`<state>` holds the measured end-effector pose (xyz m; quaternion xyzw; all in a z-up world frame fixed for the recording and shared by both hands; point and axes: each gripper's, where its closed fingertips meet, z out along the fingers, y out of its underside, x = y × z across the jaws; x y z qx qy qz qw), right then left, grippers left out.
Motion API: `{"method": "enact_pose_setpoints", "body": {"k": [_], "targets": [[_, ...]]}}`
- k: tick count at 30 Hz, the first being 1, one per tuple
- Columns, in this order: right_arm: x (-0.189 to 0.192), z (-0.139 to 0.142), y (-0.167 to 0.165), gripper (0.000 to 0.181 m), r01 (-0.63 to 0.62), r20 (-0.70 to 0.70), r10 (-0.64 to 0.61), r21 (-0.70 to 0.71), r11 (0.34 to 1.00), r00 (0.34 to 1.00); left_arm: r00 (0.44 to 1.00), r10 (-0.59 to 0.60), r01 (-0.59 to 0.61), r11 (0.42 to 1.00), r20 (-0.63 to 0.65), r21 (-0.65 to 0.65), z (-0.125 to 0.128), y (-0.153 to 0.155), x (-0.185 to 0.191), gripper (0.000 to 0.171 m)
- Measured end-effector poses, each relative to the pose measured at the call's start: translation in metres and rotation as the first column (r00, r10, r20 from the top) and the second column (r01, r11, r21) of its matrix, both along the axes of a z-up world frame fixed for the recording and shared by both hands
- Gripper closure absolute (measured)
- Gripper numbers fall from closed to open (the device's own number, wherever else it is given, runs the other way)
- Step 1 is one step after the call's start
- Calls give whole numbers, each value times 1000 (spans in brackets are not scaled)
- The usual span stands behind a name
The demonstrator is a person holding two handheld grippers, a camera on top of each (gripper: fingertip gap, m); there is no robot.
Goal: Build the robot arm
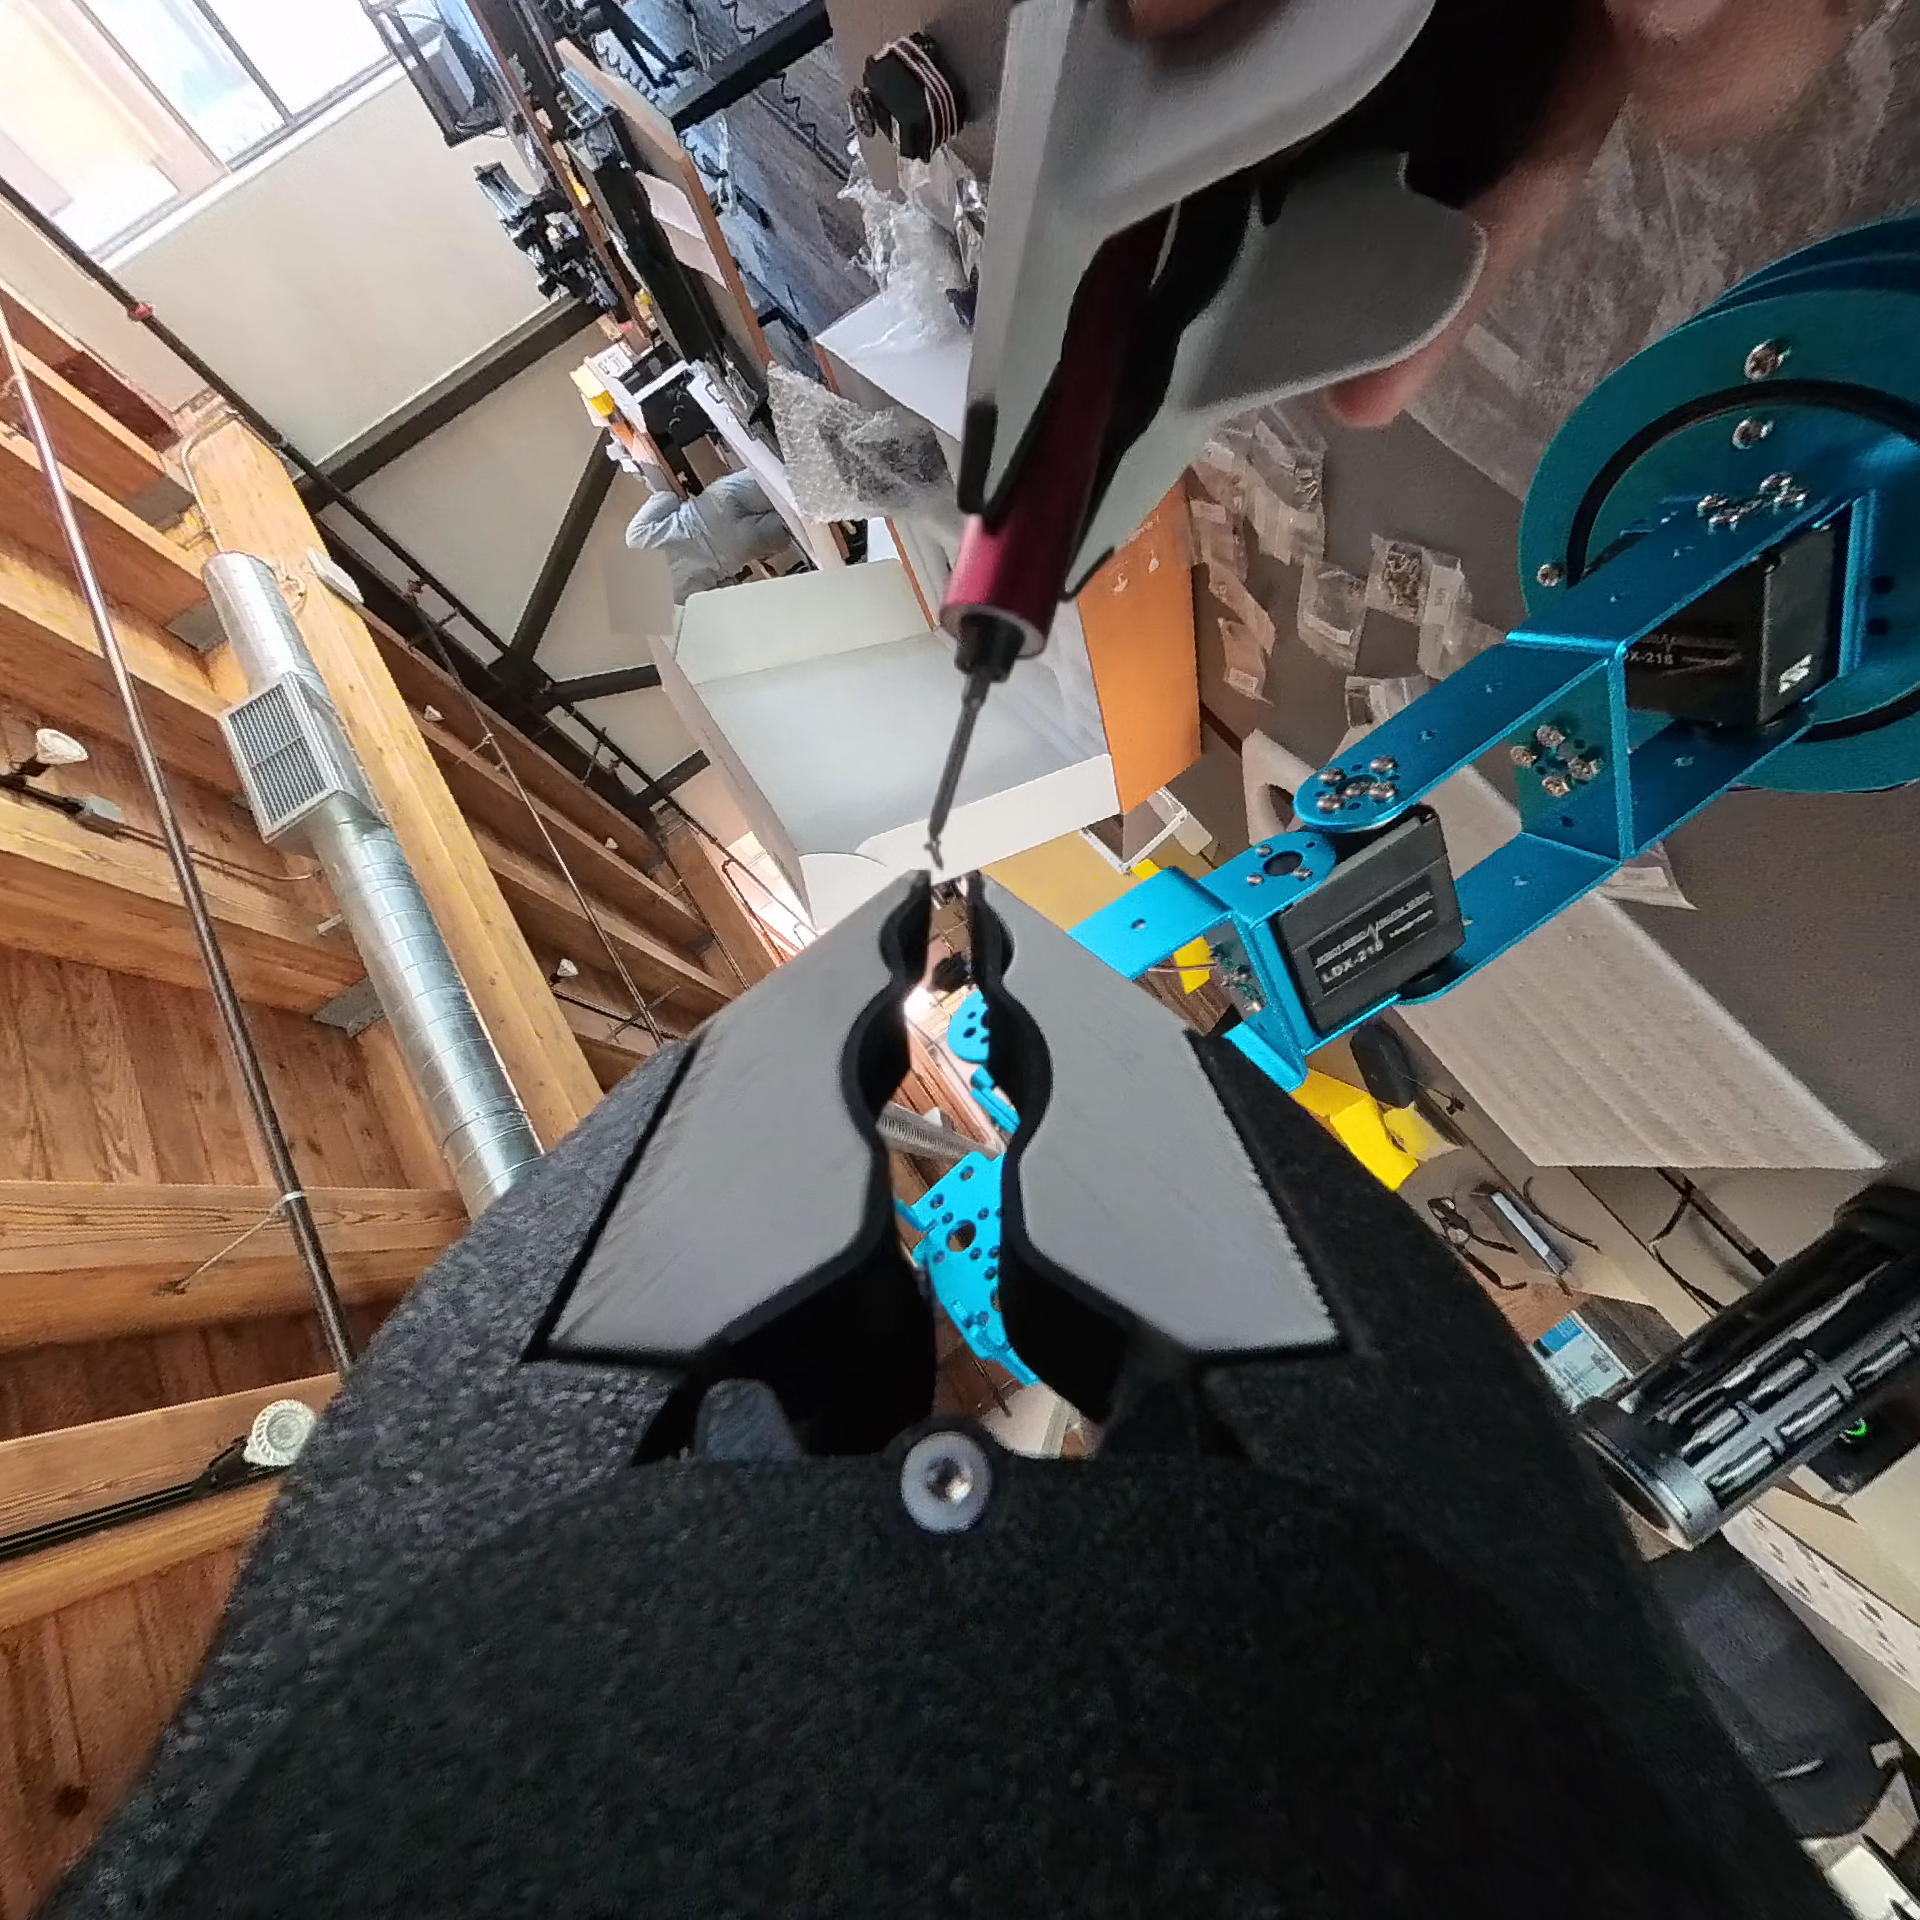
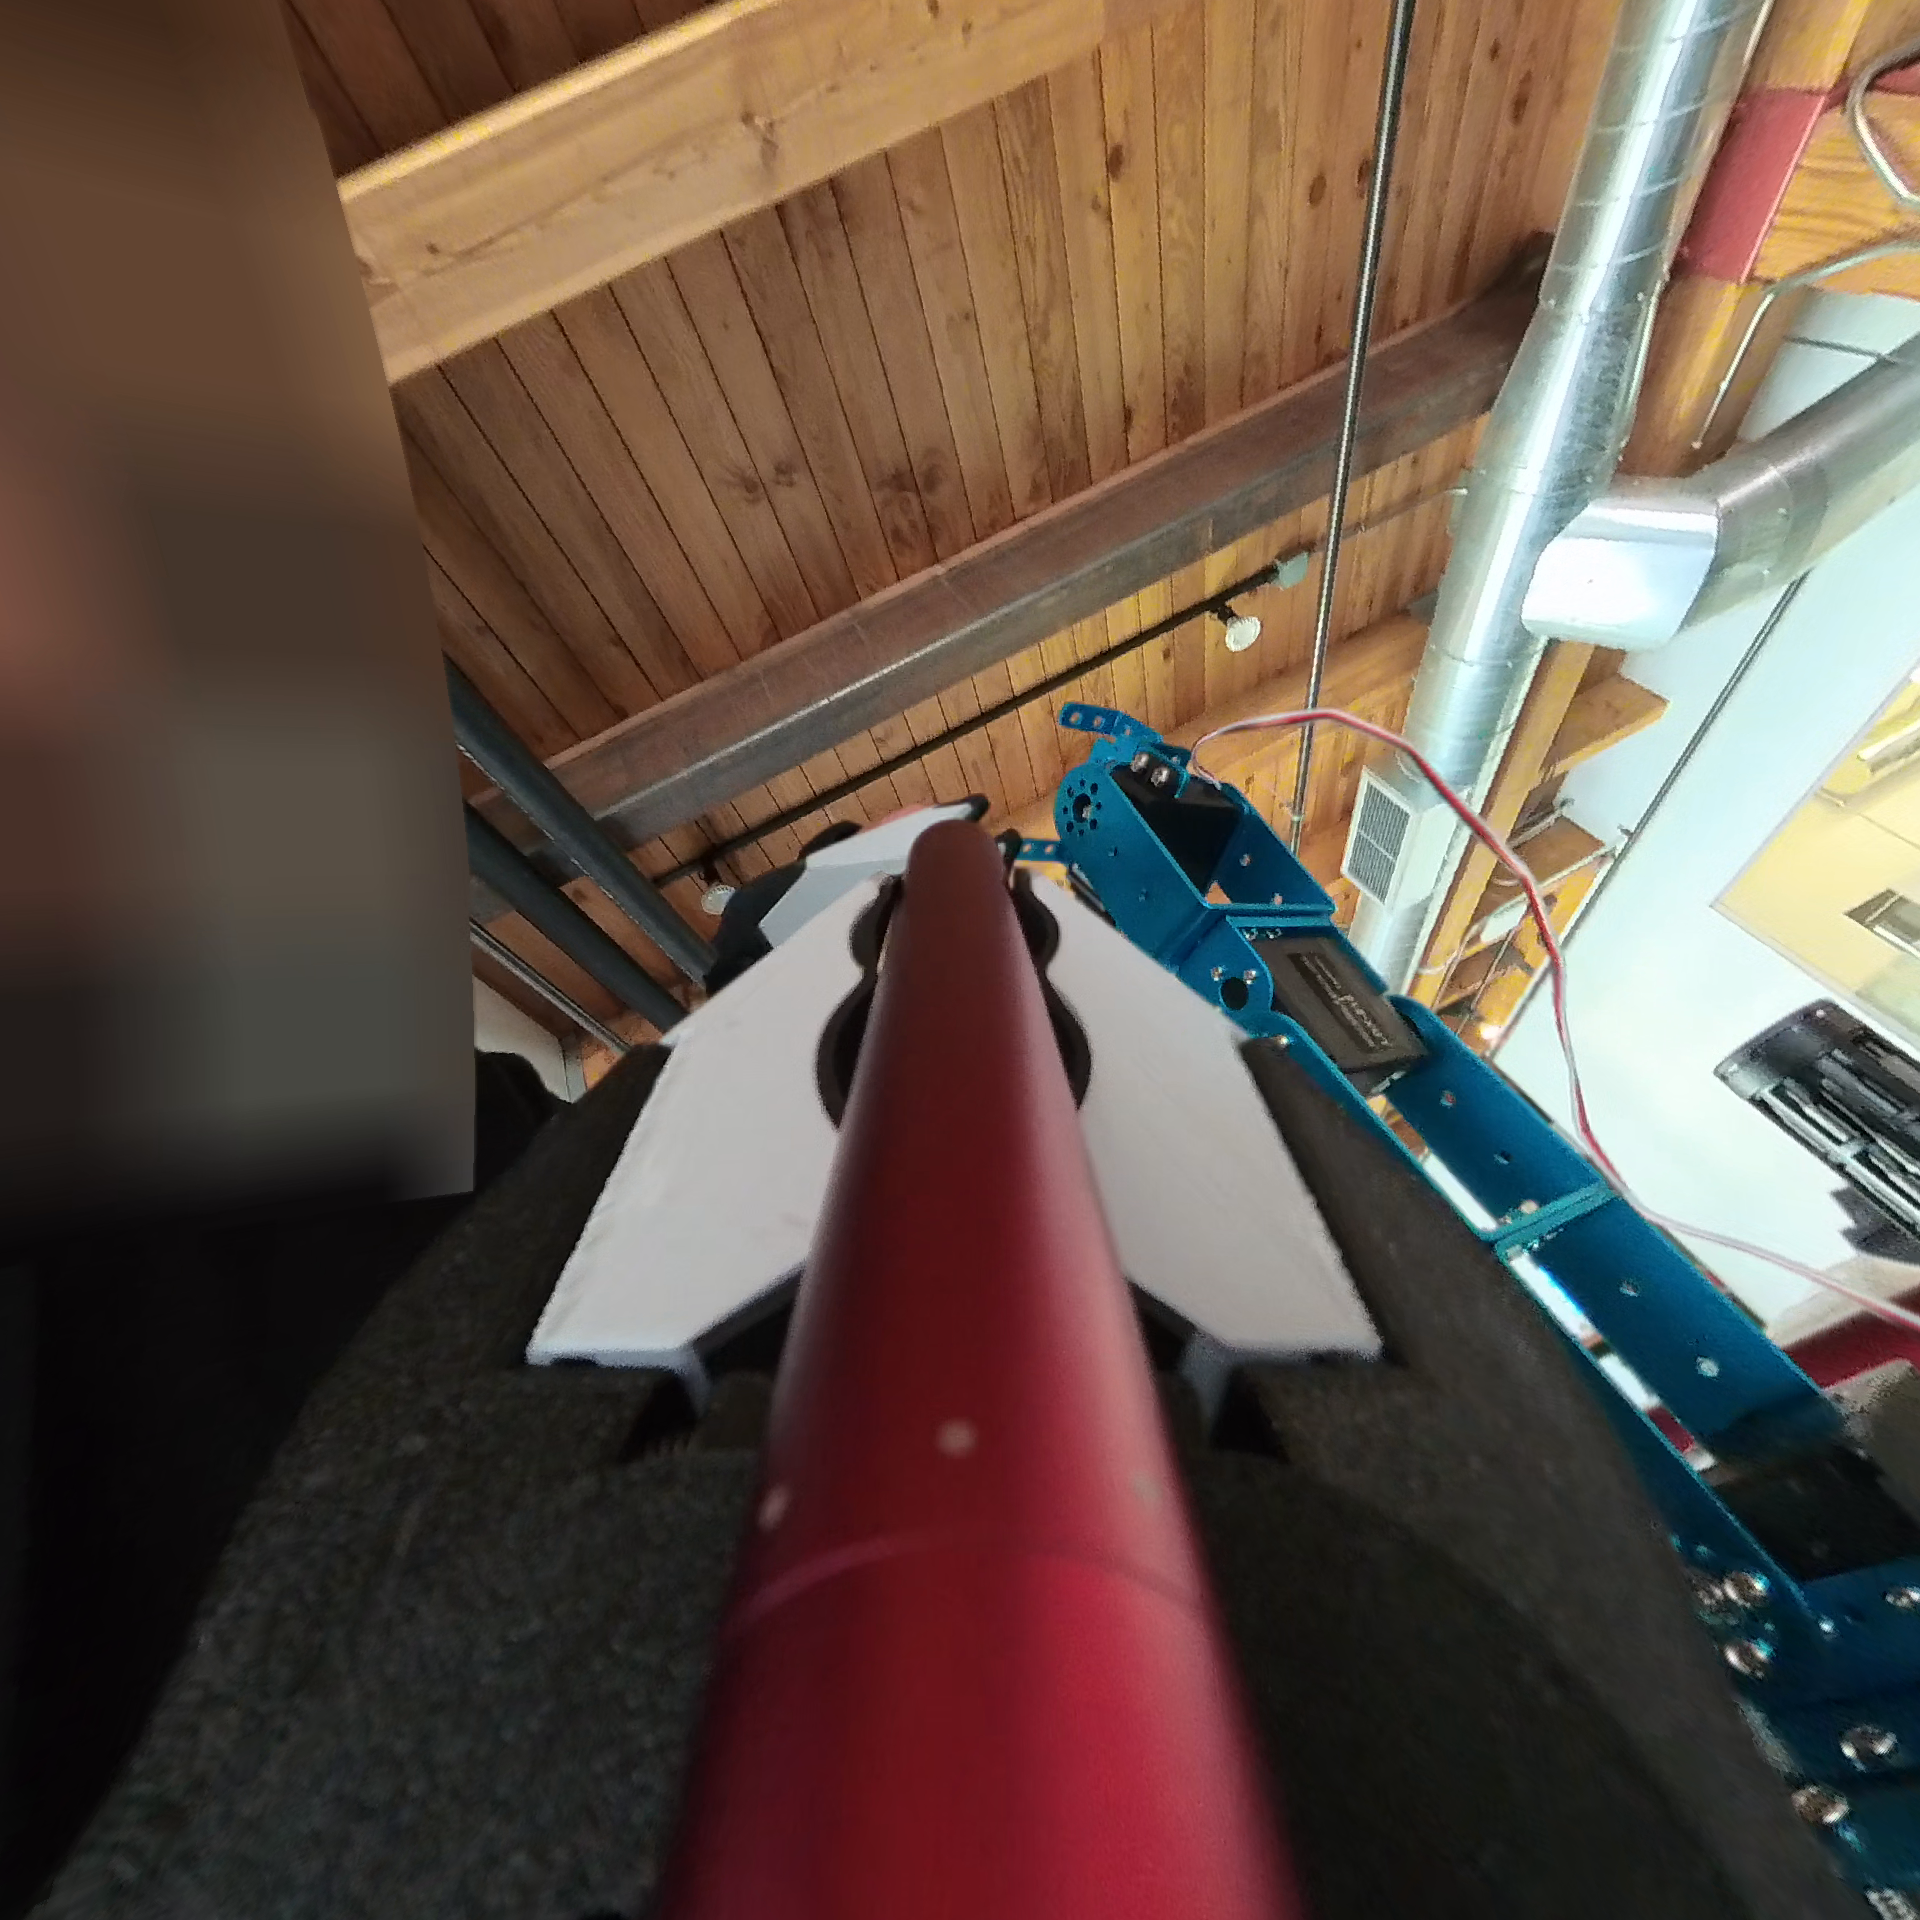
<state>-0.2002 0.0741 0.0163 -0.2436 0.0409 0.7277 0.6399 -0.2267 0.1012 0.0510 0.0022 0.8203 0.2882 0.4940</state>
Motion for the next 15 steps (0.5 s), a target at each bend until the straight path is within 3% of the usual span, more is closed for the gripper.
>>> {"method": "enact_pose_setpoints", "body": {"k": [5,10,13,15], "targets": [[3,-5,1,159,75,20,-74,-3,997,997,999,19,-19,1000,27,-10,5,3,-4,154],[5,-8,10,159,129,62,-127,-25,991,990,984,86,-77,995,154,-64,24,16,-13,152],[3,-4,16,160,200,107,-198,-16,980,974,927,160,-78,966,338,-246,50,13,-24,149],[1,1,19,160,227,119,-226,5,974,967,839,237,-7,905,489,-426,71,7,-34,146]]}}
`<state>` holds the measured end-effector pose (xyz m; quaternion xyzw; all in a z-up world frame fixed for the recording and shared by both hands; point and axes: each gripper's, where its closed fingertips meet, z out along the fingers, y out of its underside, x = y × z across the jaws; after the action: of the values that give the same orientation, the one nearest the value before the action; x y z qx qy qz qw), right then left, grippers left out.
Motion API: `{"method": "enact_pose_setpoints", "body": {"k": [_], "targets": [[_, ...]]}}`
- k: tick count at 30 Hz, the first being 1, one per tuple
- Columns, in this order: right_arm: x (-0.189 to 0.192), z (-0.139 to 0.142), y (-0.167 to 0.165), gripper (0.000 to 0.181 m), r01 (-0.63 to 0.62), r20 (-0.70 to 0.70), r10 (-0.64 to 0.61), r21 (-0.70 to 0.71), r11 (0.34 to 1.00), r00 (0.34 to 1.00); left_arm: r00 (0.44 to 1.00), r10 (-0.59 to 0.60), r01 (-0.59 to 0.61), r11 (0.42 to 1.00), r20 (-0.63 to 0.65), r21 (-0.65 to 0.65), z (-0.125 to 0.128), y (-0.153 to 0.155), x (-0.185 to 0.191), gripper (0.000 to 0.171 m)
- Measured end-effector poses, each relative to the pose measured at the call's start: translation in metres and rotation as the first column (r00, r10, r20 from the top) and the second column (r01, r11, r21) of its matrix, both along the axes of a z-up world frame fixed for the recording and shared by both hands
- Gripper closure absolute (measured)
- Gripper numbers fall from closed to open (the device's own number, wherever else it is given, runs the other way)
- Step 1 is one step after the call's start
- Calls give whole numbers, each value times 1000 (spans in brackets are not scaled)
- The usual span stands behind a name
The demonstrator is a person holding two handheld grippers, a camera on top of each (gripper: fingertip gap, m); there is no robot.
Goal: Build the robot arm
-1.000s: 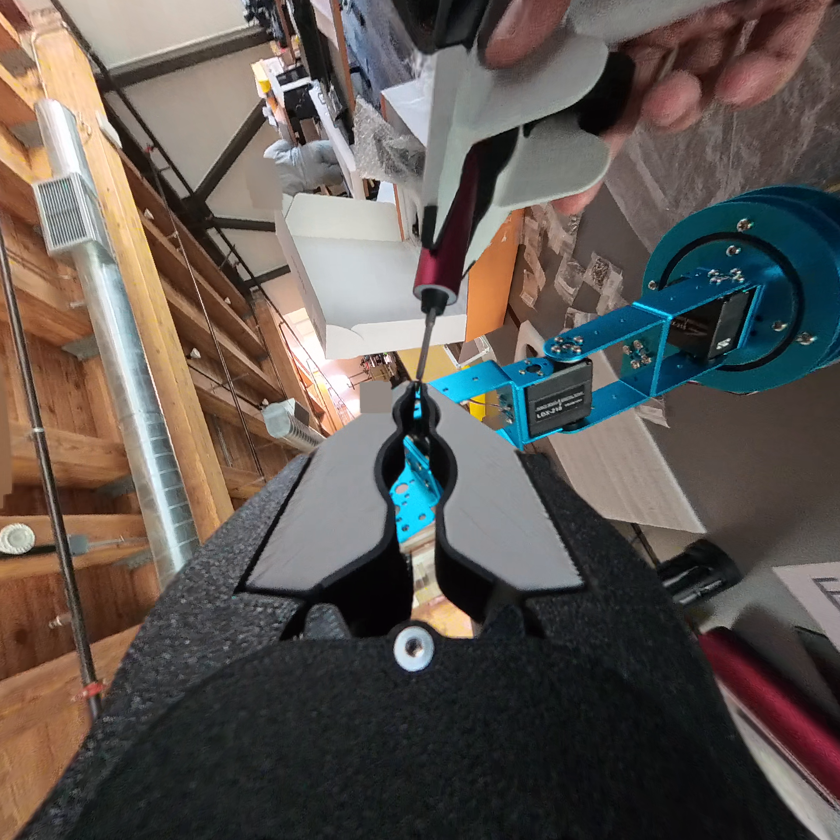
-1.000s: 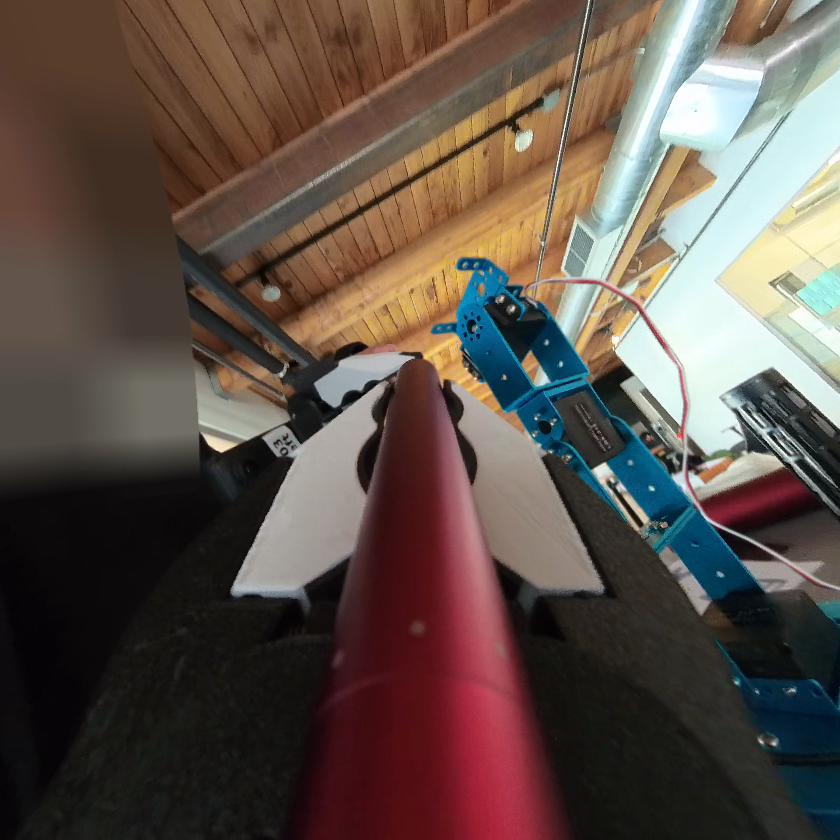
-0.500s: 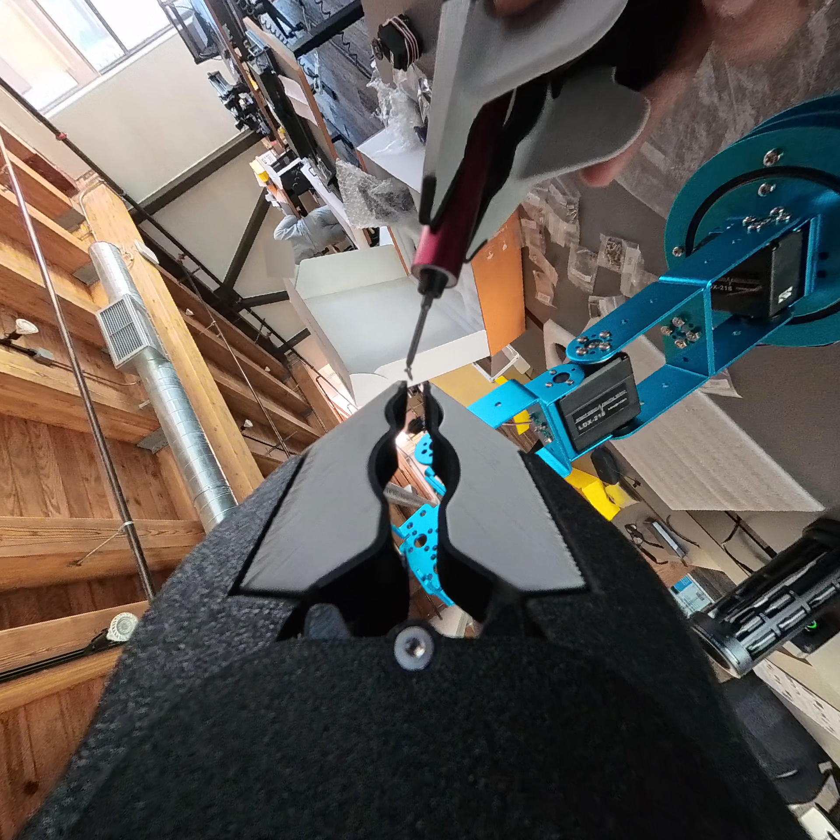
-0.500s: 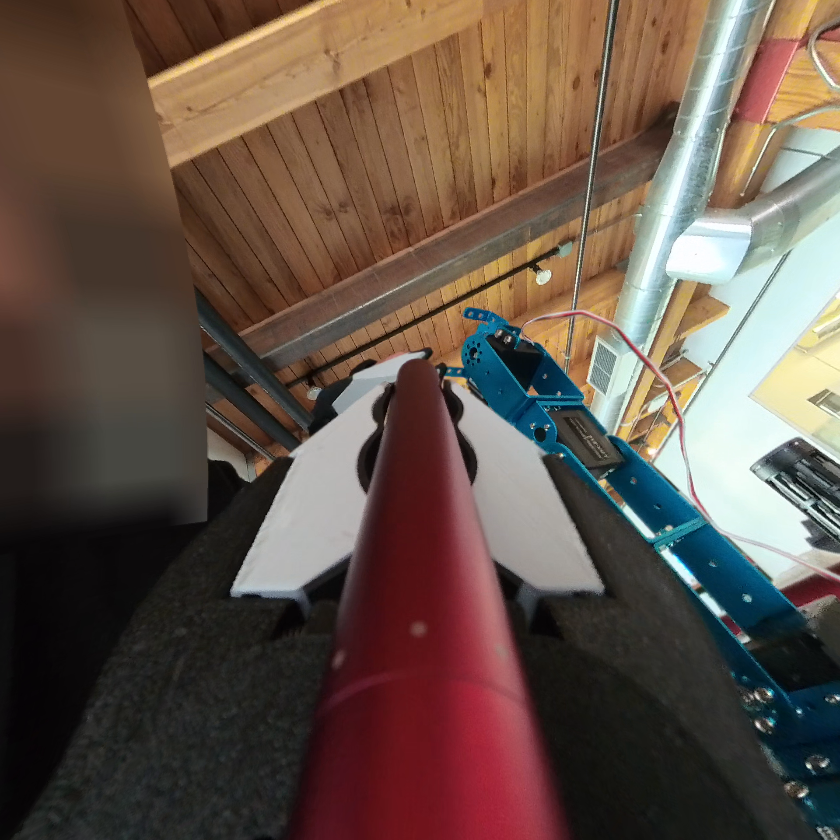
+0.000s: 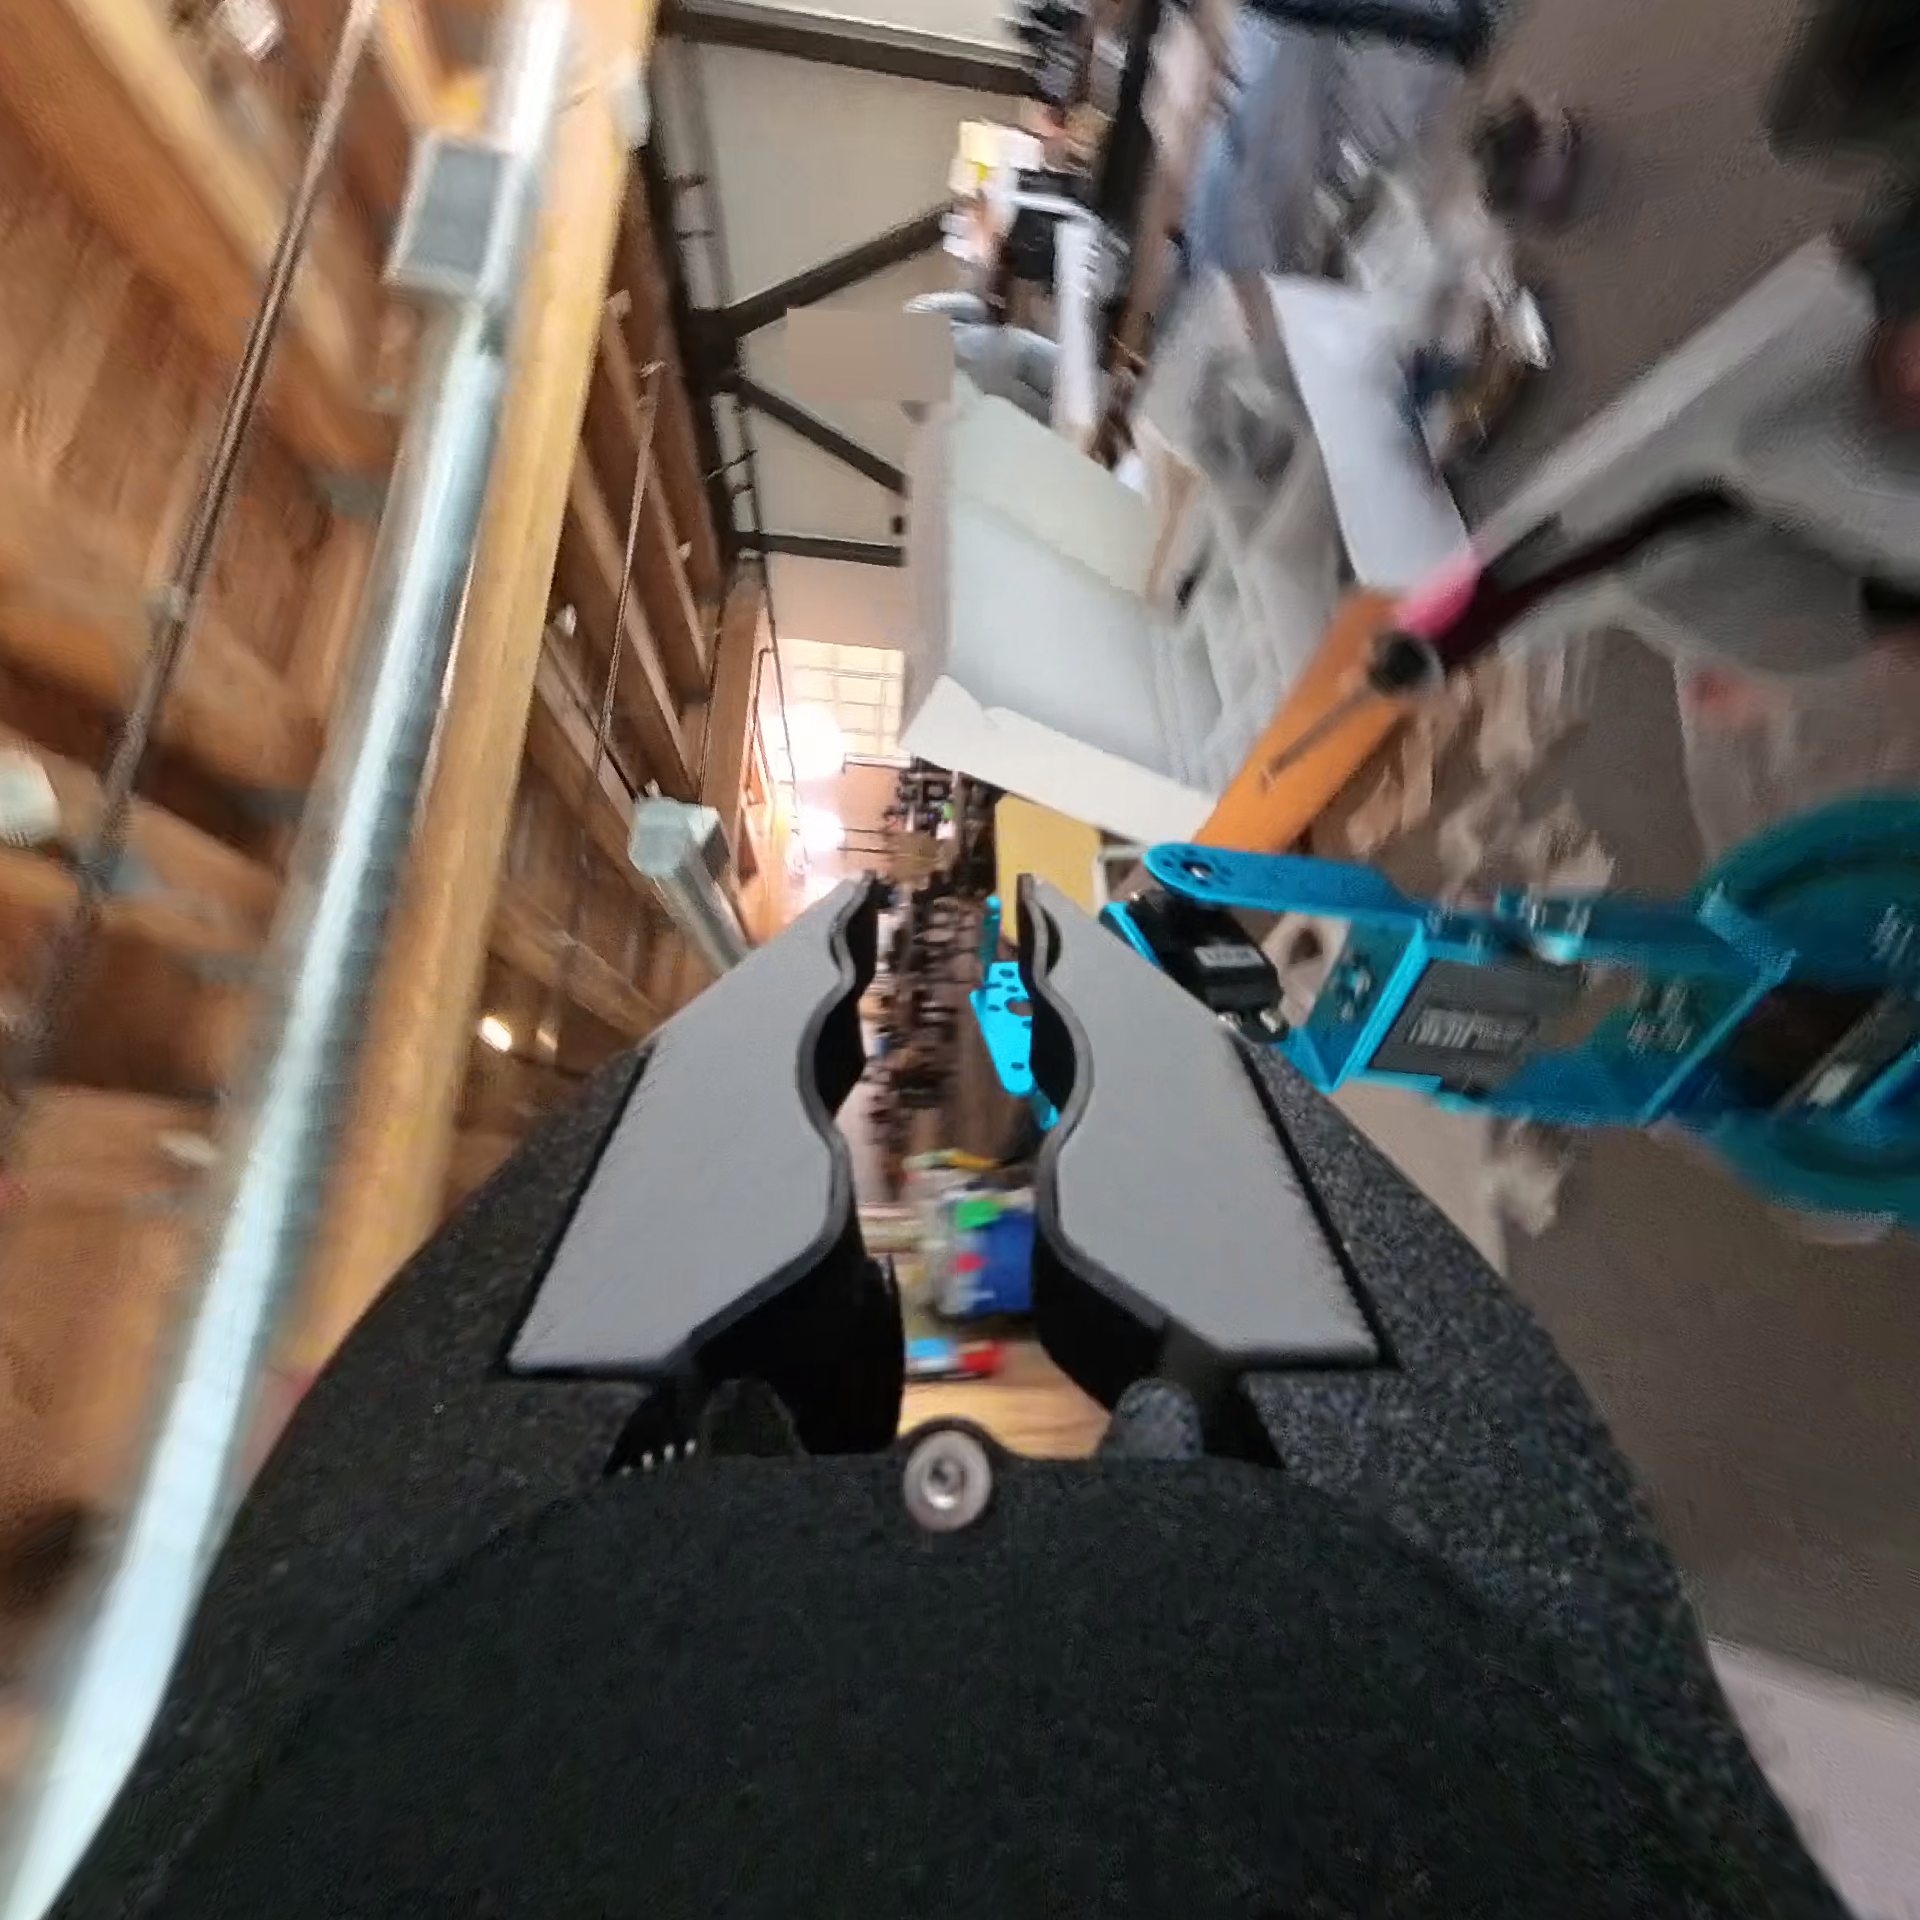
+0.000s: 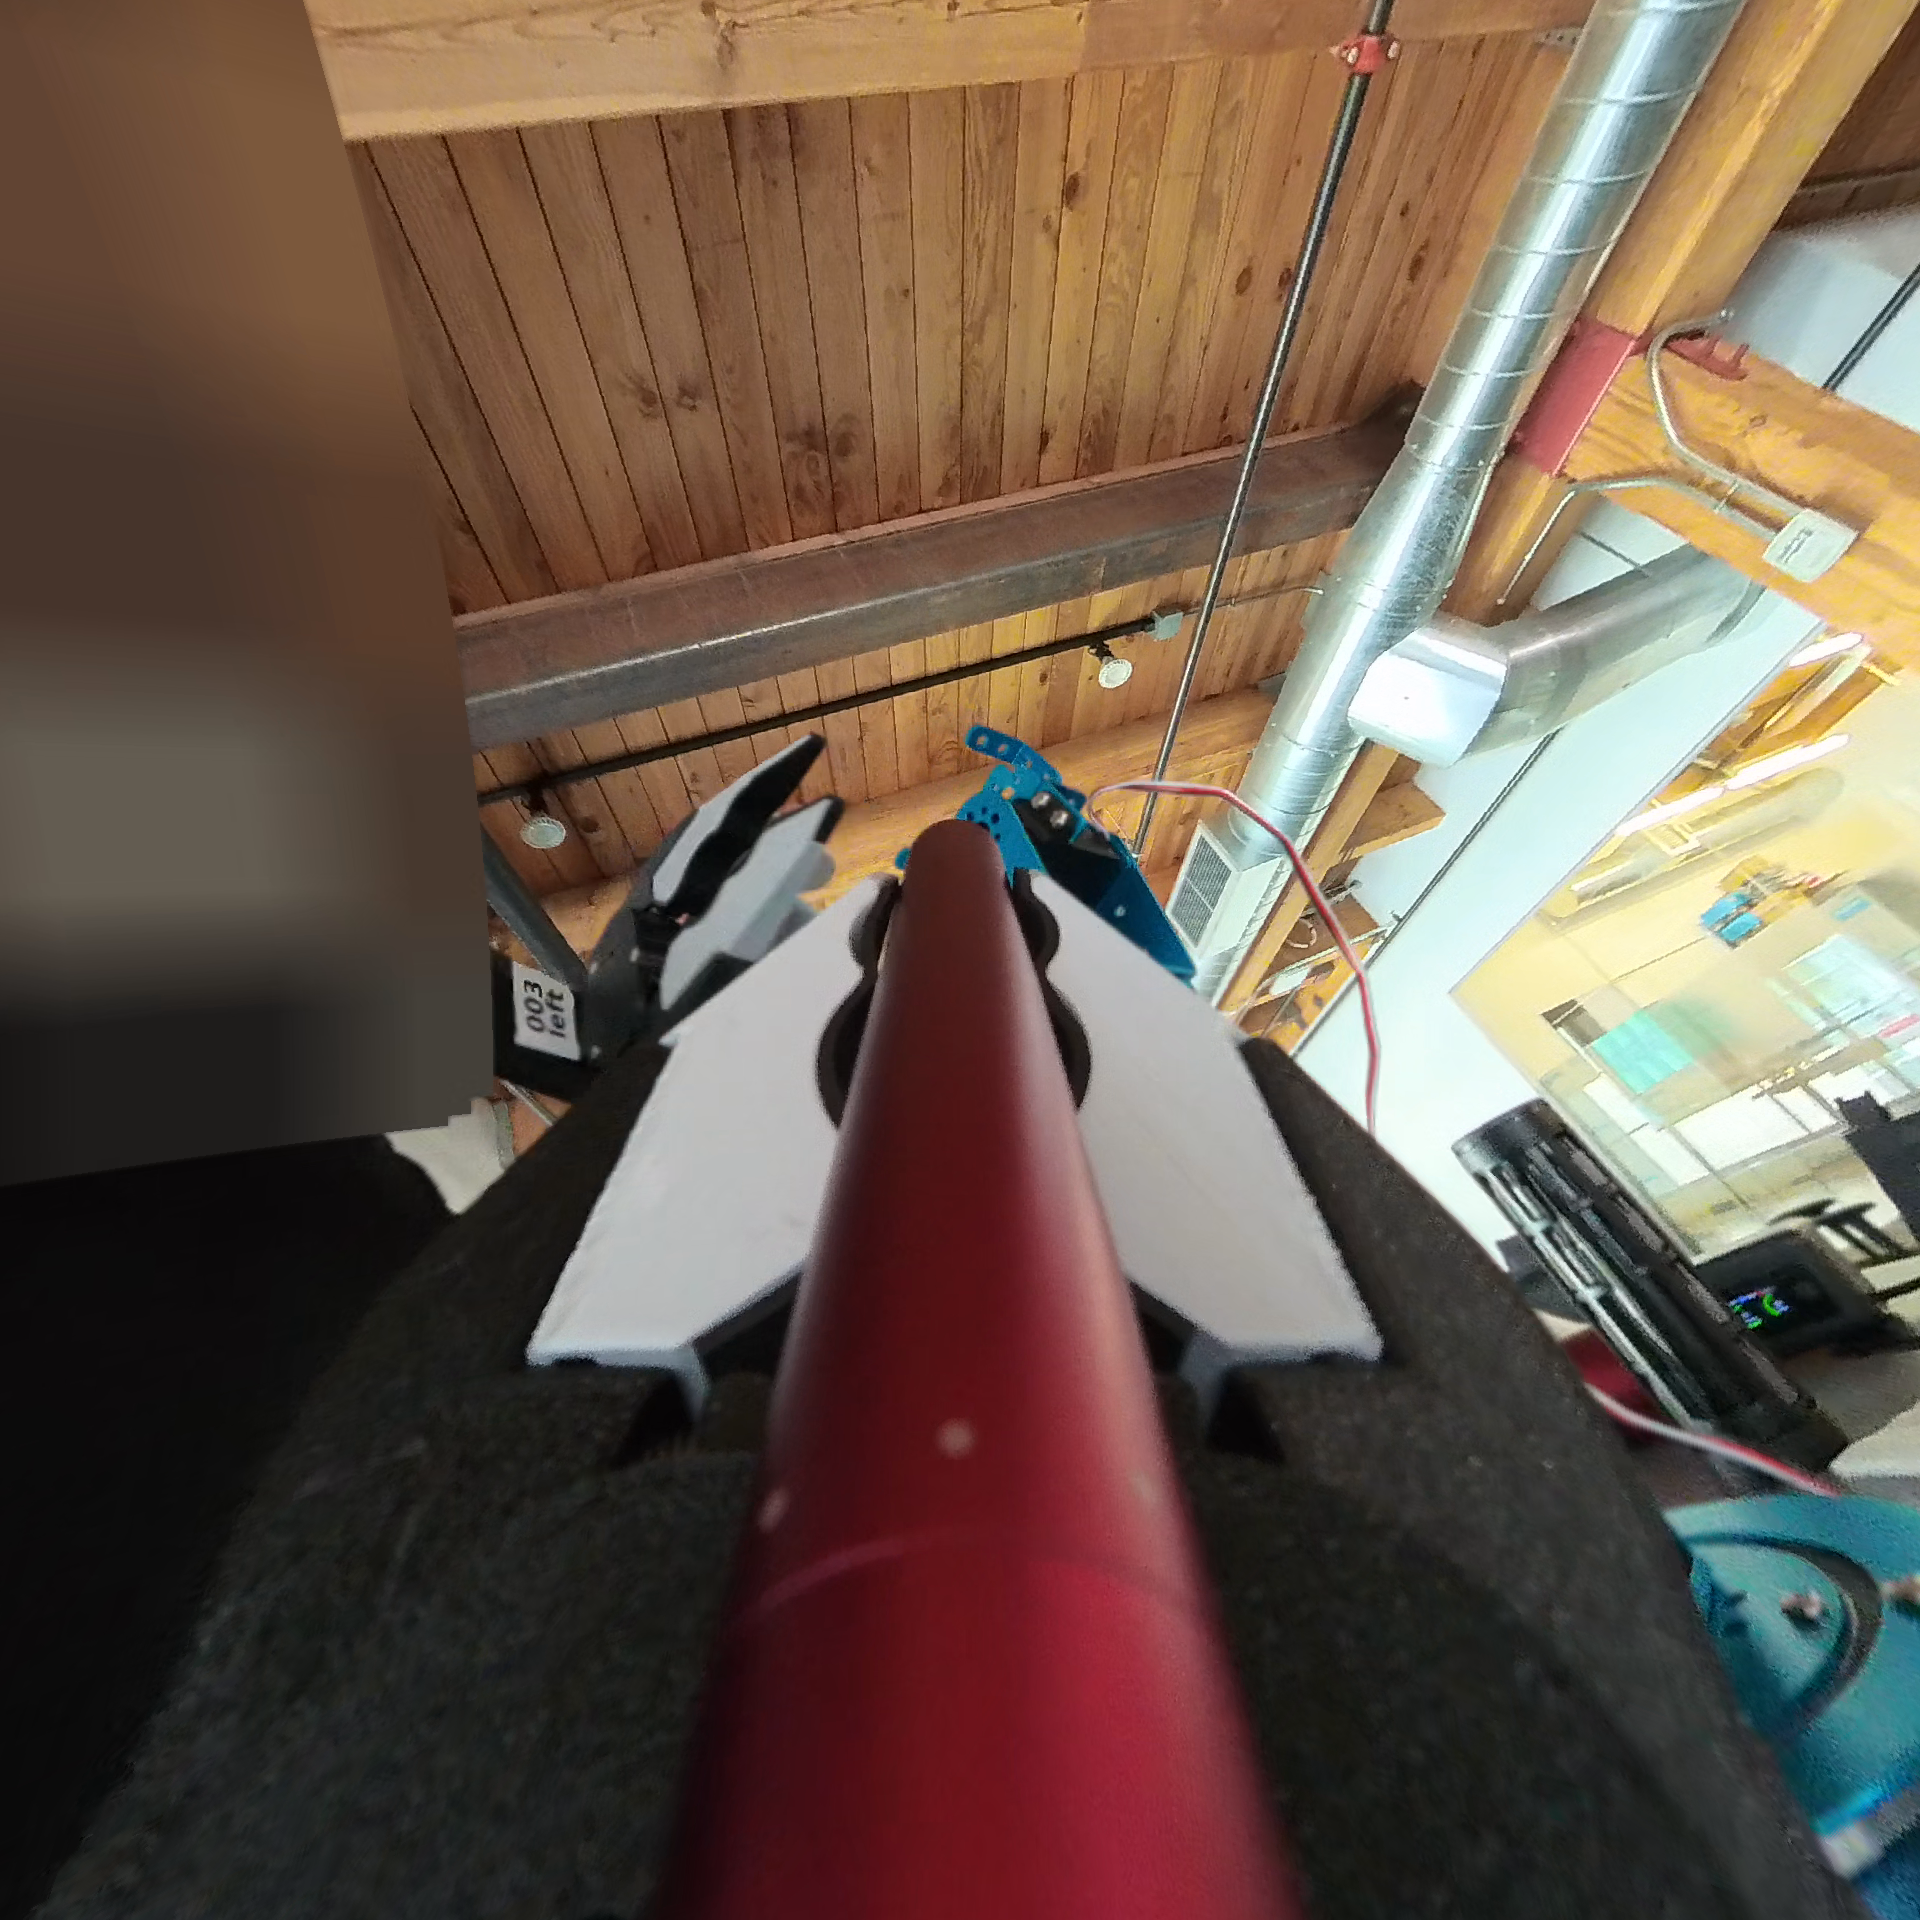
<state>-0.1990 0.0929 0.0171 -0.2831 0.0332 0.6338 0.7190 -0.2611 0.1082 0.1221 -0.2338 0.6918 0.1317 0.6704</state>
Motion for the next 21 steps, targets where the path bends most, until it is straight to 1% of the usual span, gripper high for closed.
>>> {"method": "enact_pose_setpoints", "body": {"k": [1,2,3,4,6,7,8,9,11,12,14,17,21], "targets": [[-1,2,1,159,15,9,-15,11,1000,1000,995,6,7,992,105,-126,7,-1,-7,143],[-2,5,1,159,37,15,-37,23,999,999,980,23,28,968,199,-249,11,0,-15,137],[-2,7,2,159,58,22,-58,32,998,998,955,57,55,930,291,-363,14,3,-22,133],[-3,8,3,159,74,27,-75,38,997,997,934,103,82,869,341,-488,9,8,-28,126],[-4,11,3,159,87,37,-89,47,995,995,912,229,89,700,340,-709,-16,21,-32,99],[-4,11,3,159,91,38,-93,50,995,995,900,275,105,615,337,-781,-27,26,-33,92],[-4,12,3,159,96,36,-98,53,994,995,894,296,134,539,336,-832,-38,28,-32,91],[-3,13,3,159,102,30,-104,57,993,994,882,317,162,489,348,-857,-43,32,-31,91],[-2,14,4,159,109,25,-111,53,993,994,868,333,215,418,369,-883,-48,34,-29,95],[-1,14,5,159,113,28,-115,51,992,993,864,336,223,411,374,-884,-50,35,-28,95],[-1,14,7,159,119,30,-121,47,992,992,870,330,211,421,366,-882,-52,35,-26,97],[-1,14,11,159,109,30,-110,40,993,993,882,318,185,448,349,-875,-55,32,-23,98],[-2,14,11,159,99,28,-100,44,994,995,884,324,158,473,338,-867,-56,33,-23,98]]}}
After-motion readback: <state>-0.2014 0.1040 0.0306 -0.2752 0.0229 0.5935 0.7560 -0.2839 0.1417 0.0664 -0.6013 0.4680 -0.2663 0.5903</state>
